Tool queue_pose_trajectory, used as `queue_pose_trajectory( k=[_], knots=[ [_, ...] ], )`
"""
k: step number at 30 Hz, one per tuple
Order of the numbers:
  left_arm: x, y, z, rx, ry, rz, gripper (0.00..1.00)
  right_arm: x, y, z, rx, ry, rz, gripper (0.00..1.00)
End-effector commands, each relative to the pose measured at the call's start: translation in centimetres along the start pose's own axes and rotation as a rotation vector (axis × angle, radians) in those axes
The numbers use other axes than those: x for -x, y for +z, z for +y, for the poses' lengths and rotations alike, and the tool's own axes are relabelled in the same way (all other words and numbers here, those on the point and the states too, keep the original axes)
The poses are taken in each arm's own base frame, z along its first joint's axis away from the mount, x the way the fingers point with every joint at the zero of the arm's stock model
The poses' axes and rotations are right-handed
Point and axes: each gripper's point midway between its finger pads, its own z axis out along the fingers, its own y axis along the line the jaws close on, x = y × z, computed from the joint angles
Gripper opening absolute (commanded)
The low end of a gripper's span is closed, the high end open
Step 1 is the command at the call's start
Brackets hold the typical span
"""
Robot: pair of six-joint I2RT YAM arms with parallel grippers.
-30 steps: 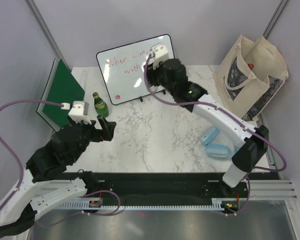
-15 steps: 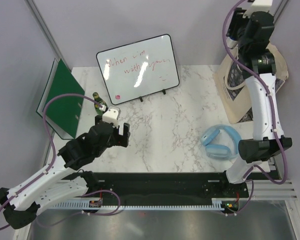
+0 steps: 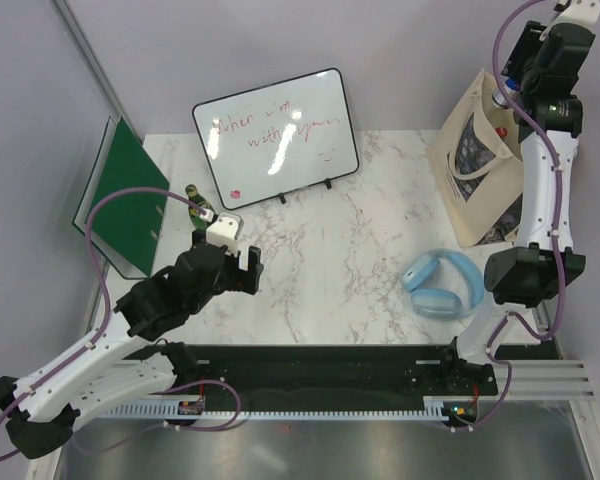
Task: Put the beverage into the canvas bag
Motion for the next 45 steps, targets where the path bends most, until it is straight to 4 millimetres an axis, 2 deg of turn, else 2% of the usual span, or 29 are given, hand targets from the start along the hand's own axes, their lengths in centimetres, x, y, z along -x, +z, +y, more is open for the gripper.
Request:
queue_pose_trajectory(
  k=[1, 5, 13, 14, 16, 17, 19, 20, 22, 24, 25, 26, 32, 34, 37, 43, 45],
  knots=[
    [0.7, 0.2, -0.3, -0.019, 0.025, -0.033, 0.98, 2.5, 2.1, 0.2, 0.045, 0.070, -0.116, 0.00],
    [0.7, 0.4, -0.3, -0.015, 0.033, -0.030, 0.98, -0.5, 5.2, 0.8, 0.065, 0.067, -0.098, 0.00],
    [0.5, 1.0, -0.4, -0.009, 0.047, -0.010, 0.98, -4.7, 9.0, 1.6, 0.108, 0.077, -0.091, 0.00],
    [0.5, 1.0, -0.3, -0.006, 0.048, -0.010, 0.98, -6.0, 9.5, 1.8, 0.111, 0.082, -0.069, 0.00],
    [0.5, 1.0, -0.1, 0.001, 0.043, -0.012, 0.98, -6.8, 10.1, 1.9, 0.118, 0.085, -0.072, 0.00],
    [0.5, 1.0, 0.0, 0.006, 0.040, -0.014, 0.98, -8.4, 10.4, 2.0, 0.119, 0.084, -0.048, 0.00],
    [0.6, 1.1, 0.2, 0.009, 0.037, -0.016, 0.98, -9.7, 10.7, 1.7, 0.107, 0.080, -0.037, 0.00],
    [0.6, 1.1, 0.2, 0.010, 0.035, -0.017, 0.98, -11.0, 11.0, 1.7, 0.107, 0.076, -0.020, 0.00],
    [0.7, 1.1, 0.2, 0.006, 0.034, -0.018, 0.98, -11.8, 11.3, 1.7, 0.110, 0.076, -0.020, 0.00],
    [0.6, 1.2, 0.2, 0.007, 0.034, -0.013, 0.98, -13.7, 11.8, 1.8, 0.115, 0.072, 0.014, 0.00],
    [0.6, 1.2, 0.2, 0.001, 0.030, -0.014, 0.98, -14.0, 11.8, 1.9, 0.119, 0.079, 0.020, 0.00],
    [0.7, 1.3, 0.1, -0.002, 0.030, -0.014, 0.98, -15.4, 12.0, 2.1, 0.124, 0.083, 0.042, 0.00],
    [0.8, 1.3, 0.4, -0.002, 0.016, -0.012, 0.98, -18.6, 11.9, 2.8, 0.160, 0.111, 0.087, 0.00],
    [0.9, 1.2, 0.4, -0.007, 0.012, -0.018, 0.98, -18.9, 11.8, 2.8, 0.162, 0.111, 0.088, 0.00],
    [0.8, 1.3, 0.4, -0.007, 0.011, -0.017, 0.98, -17.4, 11.5, 1.9, 0.122, 0.082, 0.054, 0.00],
    [0.9, 1.2, 0.3, -0.013, 0.009, -0.018, 0.98, -11.6, 10.4, 0.1, 0.042, 0.039, -0.049, 0.00],
    [0.9, 1.1, 0.3, -0.014, 0.007, -0.023, 0.98, -10.7, 10.2, -0.4, 0.021, 0.025, -0.054, 0.00]
  ],
)
